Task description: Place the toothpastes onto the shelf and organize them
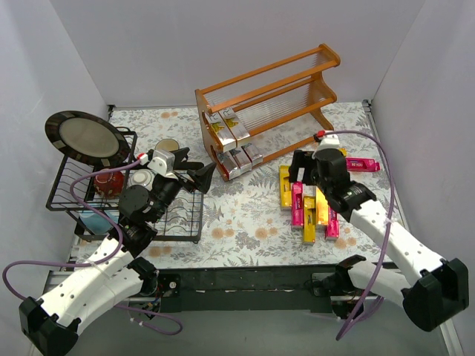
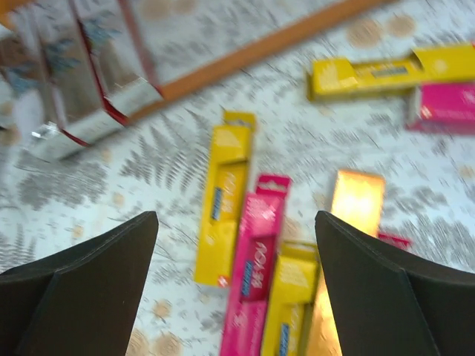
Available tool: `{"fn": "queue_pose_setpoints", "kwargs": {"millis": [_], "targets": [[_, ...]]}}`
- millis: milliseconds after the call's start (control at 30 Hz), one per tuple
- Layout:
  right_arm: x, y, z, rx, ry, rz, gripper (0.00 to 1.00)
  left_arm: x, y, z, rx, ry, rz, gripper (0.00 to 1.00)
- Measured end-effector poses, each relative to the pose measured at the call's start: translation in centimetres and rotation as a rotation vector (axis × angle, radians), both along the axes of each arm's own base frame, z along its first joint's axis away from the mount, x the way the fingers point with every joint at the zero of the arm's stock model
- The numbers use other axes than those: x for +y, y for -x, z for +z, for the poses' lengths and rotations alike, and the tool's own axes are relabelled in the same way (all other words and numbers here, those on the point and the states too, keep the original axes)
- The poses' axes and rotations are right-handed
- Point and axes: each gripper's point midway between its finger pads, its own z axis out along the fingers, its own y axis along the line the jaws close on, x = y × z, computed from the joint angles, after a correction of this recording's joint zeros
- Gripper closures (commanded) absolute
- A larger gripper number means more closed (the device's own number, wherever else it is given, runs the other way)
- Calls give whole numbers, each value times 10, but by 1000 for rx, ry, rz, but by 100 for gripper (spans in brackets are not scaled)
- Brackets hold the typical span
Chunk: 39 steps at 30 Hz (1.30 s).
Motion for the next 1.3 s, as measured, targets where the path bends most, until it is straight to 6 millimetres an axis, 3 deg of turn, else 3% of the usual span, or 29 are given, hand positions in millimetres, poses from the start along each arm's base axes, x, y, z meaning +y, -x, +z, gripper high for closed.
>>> {"fn": "queue_pose_setpoints", "kwargs": {"millis": [100, 367, 633, 767, 1200, 1300], "targets": [[-34, 25, -30, 68, 61, -102, 9, -1, 0, -1, 4, 2, -6, 2], [-75, 65, -87, 239, 128, -229, 19, -4, 0, -4, 16, 0, -19, 2], [-80, 80, -119, 365, 157, -257, 37, -5, 0, -5, 21, -1, -22, 2], [-80, 85, -128, 398, 156, -253, 40, -5, 0, -5, 21, 0, -22, 2], [-82, 94, -144, 447, 161, -260, 48, -6, 0, -5, 22, 2, -26, 2], [-82, 91, -145, 442, 162, -262, 58, -6, 0, -5, 22, 2, -26, 2]]}}
